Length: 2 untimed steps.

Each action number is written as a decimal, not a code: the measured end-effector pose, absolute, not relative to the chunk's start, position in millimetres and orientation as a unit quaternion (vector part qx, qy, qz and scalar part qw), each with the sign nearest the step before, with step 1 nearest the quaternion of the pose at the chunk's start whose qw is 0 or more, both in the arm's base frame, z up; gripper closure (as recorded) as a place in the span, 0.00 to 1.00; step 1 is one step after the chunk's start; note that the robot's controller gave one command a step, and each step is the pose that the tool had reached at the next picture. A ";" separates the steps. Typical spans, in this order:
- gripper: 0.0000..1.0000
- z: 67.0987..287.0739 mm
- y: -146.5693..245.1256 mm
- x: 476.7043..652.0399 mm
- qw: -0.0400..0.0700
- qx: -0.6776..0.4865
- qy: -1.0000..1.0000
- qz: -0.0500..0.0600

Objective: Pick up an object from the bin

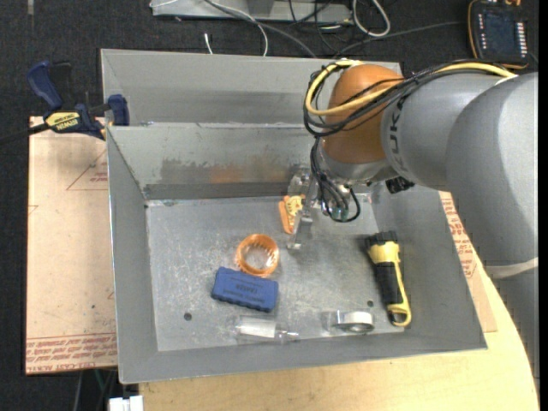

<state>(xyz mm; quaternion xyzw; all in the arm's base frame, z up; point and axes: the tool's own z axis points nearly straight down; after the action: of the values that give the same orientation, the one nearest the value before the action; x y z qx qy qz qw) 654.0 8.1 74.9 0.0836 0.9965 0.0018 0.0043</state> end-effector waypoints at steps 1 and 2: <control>0.00 70.9 -8.8 652.9 0.004 0.137 0.991 0.004; 1.00 76.6 6.7 656.1 0.008 0.090 0.996 0.003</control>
Offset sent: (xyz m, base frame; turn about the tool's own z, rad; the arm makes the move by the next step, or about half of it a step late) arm 0.0000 -0.0012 -0.0002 0.0114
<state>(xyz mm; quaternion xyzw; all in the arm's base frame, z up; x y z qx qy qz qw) 656.1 6.7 76.6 0.0903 0.9959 0.0026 0.0082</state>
